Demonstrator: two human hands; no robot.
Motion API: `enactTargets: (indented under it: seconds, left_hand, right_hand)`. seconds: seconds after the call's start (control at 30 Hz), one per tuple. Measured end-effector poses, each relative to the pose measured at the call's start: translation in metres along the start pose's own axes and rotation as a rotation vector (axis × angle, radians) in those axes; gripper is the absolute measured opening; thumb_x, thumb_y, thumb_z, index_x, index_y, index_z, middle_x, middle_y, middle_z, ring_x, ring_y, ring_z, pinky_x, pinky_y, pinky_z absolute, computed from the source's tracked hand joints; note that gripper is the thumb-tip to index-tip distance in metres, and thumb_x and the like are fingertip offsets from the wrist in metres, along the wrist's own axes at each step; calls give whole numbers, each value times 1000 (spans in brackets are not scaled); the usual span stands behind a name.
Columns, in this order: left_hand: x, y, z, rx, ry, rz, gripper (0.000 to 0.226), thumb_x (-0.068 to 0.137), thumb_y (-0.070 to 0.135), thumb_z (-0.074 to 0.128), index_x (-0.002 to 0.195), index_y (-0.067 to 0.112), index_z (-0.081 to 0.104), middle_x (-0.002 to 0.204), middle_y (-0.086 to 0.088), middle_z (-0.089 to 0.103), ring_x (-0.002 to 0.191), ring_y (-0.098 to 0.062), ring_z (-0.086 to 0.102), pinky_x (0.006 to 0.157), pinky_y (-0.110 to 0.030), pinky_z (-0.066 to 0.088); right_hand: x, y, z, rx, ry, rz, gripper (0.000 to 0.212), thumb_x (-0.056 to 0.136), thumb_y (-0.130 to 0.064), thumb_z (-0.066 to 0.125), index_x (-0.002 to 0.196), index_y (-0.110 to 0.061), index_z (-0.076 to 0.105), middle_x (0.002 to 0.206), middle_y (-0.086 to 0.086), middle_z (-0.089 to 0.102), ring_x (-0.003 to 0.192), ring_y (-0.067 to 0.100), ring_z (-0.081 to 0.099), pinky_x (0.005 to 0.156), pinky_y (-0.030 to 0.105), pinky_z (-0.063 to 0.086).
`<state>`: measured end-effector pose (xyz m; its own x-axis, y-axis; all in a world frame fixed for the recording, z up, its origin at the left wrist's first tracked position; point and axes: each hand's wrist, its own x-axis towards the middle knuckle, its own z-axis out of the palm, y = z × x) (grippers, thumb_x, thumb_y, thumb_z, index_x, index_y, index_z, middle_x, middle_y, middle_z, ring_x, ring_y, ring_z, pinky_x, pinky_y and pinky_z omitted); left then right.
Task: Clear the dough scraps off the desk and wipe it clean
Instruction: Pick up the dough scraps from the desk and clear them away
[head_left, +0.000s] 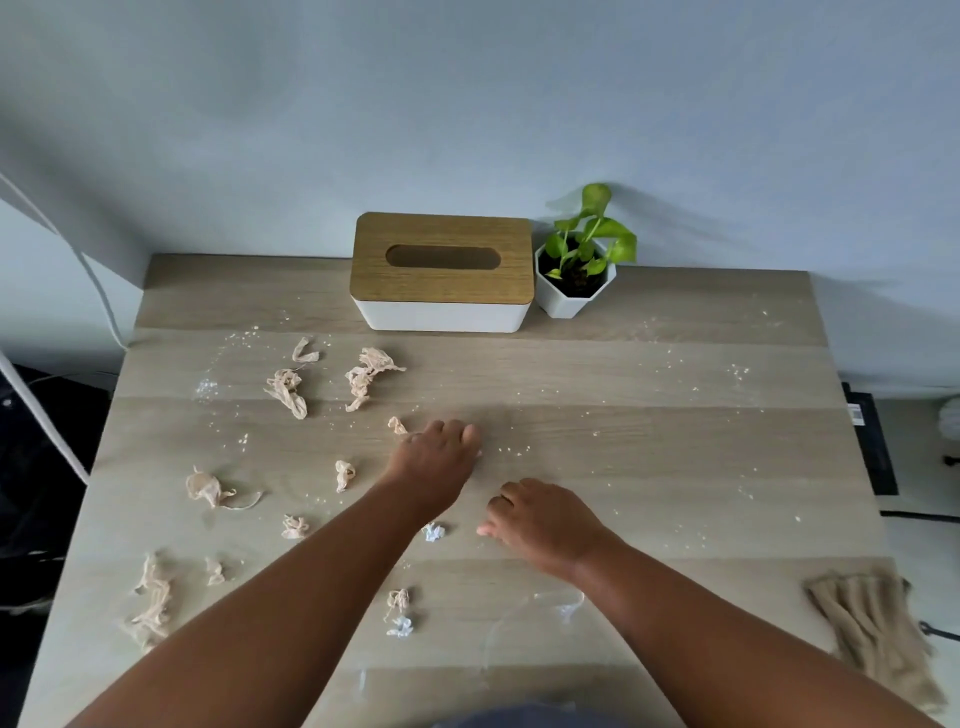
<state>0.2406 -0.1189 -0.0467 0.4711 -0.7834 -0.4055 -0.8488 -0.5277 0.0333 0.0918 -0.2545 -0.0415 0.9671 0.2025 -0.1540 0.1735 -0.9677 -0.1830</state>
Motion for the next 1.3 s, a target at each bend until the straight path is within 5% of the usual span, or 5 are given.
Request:
enactTargets:
  seconds: [0.27,0.5,0.77,1.0,1.3]
  left_hand:
    - [-23,-3,-5,-78,47,42,43,111,41,26,122,10,54,120,-13,55,109,-32,60,85,-43,55]
    - [-37,9,-11,-93,103,21,45,111,45,27,114,15,59,111,-10,65,102,-33,68,79,-38,51]
    - [-74,45,-2,-645,179,-105,41,102,51,50,74,22,42,63,2,50,63,-23,51,56,-35,29]
    - [-87,84,6,-722,160,-18,53,105,49,48,63,18,35,55,0,39,54,-17,40,58,-36,27]
    - [-85,130,-8,-1205,-7,-228,60,96,70,46,68,18,44,58,-1,44,52,-18,42,53,-33,37]
  right_hand:
    - [-42,-9,-9,13,-171,140,18,83,-22,74,74,-19,59,61,-1,58,44,21,55,39,24,33]
    - [-76,-20,-18,96,-133,260,19,102,-35,52,98,-18,60,84,2,62,71,27,63,56,33,36]
    - [-112,-39,-27,263,-101,506,14,95,-22,44,90,-27,32,79,-2,50,66,26,48,58,35,35]
    - [-150,-51,-28,502,79,705,7,96,-18,52,102,-20,51,96,-7,64,84,23,61,70,38,47]
    - [-188,-44,-24,711,436,993,20,105,-31,57,88,-23,49,59,-17,47,59,-5,54,54,11,37]
